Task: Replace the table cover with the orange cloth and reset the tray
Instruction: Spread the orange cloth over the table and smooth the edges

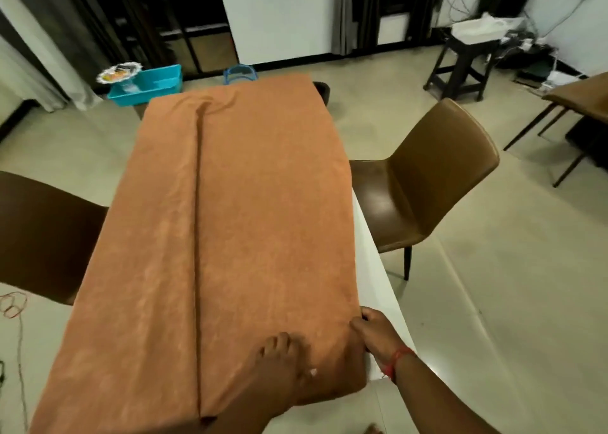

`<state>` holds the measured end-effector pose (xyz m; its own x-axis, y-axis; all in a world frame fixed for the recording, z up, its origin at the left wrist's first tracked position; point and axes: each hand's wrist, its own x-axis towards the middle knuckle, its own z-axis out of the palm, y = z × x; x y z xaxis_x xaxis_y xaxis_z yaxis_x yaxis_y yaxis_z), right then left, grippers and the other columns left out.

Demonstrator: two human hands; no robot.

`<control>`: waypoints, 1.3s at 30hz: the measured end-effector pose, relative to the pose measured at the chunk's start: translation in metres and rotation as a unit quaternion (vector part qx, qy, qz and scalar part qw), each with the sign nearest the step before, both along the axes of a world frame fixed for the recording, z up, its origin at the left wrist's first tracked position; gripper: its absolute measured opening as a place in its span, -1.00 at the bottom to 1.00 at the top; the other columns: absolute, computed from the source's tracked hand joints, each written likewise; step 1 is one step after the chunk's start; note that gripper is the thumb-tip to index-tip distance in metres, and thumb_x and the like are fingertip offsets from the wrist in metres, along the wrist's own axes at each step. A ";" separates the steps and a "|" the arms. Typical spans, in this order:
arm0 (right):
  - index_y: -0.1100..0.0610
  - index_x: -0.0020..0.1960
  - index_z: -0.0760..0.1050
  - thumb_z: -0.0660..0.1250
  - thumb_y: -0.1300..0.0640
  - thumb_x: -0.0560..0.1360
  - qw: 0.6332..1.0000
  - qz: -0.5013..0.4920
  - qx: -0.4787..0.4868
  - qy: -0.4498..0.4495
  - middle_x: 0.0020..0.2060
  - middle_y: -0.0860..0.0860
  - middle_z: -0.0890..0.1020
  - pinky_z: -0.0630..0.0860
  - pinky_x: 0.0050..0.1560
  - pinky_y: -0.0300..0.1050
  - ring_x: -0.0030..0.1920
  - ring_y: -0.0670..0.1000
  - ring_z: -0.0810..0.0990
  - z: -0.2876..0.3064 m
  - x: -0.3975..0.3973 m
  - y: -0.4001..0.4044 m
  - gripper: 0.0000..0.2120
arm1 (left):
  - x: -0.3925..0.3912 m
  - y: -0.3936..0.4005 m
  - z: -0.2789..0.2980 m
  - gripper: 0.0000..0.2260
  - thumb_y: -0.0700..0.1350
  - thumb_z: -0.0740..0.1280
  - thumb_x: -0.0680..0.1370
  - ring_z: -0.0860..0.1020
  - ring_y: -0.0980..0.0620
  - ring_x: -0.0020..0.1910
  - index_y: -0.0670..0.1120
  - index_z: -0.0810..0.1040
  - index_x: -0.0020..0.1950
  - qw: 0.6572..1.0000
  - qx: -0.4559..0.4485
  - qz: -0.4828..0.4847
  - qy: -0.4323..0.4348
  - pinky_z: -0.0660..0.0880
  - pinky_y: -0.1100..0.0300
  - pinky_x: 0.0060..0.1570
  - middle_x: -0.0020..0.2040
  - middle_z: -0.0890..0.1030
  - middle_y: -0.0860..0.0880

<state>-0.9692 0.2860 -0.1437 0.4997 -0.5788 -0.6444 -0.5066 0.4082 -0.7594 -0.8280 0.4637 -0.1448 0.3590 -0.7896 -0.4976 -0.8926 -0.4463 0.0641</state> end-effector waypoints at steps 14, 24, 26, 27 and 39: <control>0.20 0.12 0.56 0.28 0.16 0.60 0.994 -0.112 -0.017 -0.007 0.01 0.14 0.68 0.57 -0.06 0.07 0.04 0.24 0.63 0.026 -0.093 -0.042 -0.83 | -0.086 -0.059 0.030 -0.30 0.24 -0.18 0.35 0.52 -0.21 0.10 -0.05 0.43 0.29 0.985 -0.104 -0.046 0.133 0.47 -0.06 -0.03 0.18 0.50 -0.13; 0.29 -0.06 0.58 0.40 0.25 0.50 0.997 0.011 -0.060 0.042 -0.17 0.22 0.69 0.49 -0.11 0.01 -0.14 0.21 0.64 -0.009 -0.131 -0.142 -0.91 | -0.142 -0.129 0.032 -0.68 -0.12 0.13 0.62 0.43 -0.24 0.24 -0.11 0.37 0.36 0.993 -0.006 0.028 0.117 0.44 -0.17 0.09 0.26 0.41 -0.18; 0.27 -0.06 0.58 0.40 0.26 0.50 0.996 0.044 -0.055 0.049 -0.17 0.21 0.68 0.49 -0.13 -0.02 -0.14 0.20 0.63 -0.013 -0.138 -0.167 -0.93 | -0.165 -0.148 0.026 -0.61 -0.06 0.01 0.61 0.42 -0.26 0.25 -0.11 0.36 0.39 0.992 0.003 0.064 0.109 0.42 -0.17 0.10 0.27 0.41 -0.20; 0.26 -0.05 0.58 0.39 0.26 0.51 0.996 0.055 -0.050 0.051 -0.16 0.19 0.68 0.50 -0.12 -0.01 -0.12 0.20 0.63 -0.015 -0.140 -0.173 -0.94 | -0.173 -0.152 0.024 -0.59 -0.03 -0.02 0.61 0.42 -0.26 0.27 -0.12 0.36 0.39 0.992 0.010 0.072 0.103 0.41 -0.16 0.11 0.28 0.40 -0.21; 0.17 -0.02 0.52 0.36 0.22 0.48 0.985 0.142 -0.013 0.099 -0.08 0.17 0.64 0.56 0.06 0.12 -0.05 0.19 0.61 -0.050 -0.178 -0.234 -0.91 | -0.225 -0.180 0.003 -0.75 -0.11 0.17 0.59 0.46 -0.23 0.21 -0.05 0.43 0.26 0.987 0.043 0.154 0.011 0.44 -0.11 0.19 0.23 0.44 -0.15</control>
